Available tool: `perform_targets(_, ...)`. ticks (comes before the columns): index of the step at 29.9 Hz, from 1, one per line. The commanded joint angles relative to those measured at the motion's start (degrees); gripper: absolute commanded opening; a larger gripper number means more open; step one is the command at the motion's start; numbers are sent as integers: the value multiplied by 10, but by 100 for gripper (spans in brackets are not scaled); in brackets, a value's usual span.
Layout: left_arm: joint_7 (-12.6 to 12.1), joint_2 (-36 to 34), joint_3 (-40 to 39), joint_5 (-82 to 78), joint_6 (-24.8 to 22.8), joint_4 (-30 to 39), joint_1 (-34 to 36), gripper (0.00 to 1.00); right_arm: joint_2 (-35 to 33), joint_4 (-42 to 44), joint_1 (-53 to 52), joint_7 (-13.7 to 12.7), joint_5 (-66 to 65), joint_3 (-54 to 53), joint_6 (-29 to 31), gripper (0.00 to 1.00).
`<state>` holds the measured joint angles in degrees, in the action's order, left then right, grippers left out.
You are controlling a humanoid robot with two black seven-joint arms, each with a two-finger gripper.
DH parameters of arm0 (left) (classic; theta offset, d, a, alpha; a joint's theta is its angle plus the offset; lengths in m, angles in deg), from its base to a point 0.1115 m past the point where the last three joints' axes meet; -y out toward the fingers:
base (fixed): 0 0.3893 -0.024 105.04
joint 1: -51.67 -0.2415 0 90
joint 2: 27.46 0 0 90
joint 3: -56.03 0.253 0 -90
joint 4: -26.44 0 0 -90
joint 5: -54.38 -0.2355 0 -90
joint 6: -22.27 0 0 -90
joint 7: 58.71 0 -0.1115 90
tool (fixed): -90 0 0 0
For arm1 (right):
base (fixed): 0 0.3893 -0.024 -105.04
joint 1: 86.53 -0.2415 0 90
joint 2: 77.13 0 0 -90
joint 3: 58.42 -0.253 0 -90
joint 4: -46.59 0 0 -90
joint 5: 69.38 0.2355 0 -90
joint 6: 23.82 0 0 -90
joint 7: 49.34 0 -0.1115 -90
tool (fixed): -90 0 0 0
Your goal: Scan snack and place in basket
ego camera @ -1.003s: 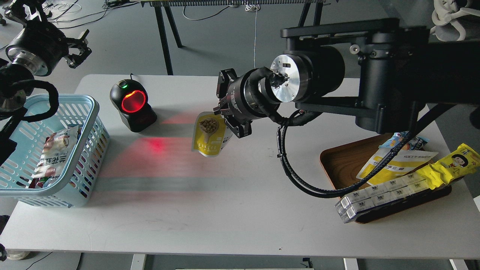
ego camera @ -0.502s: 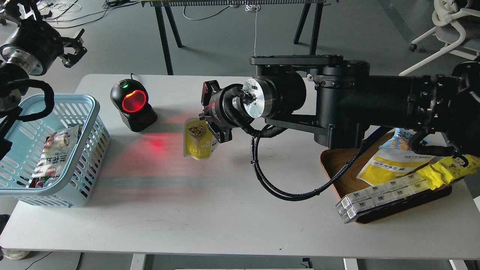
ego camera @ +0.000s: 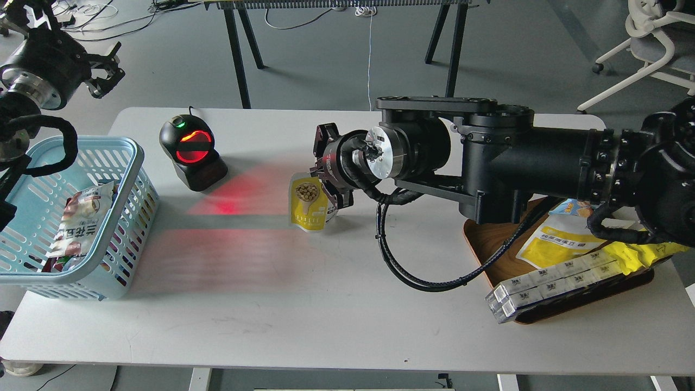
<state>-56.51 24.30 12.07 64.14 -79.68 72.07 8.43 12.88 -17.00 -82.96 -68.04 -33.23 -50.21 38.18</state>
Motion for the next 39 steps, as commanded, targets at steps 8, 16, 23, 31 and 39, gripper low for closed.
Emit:
perform_targets(8,0,-2,-1,0,0,0,1,100,0,-2,-1,2,-29,1,0,70)
perform_targets(16,-4,-5,0,0,1,1,1,100,0,-16,-19,2,-63,-7,0,83)
perform_targets(23,-9,-40,2,0,2,11,6,100,-71,-86,-29,5,-95,-67,0,83)
perform_targets(31,-34,-134,8,-2,2,56,25,100,-263,-138,-15,39,-98,-179,0,83)
perform_targets(39,-59,-257,98,-2,-2,133,133,100,-409,-90,97,55,-99,-325,22,83)
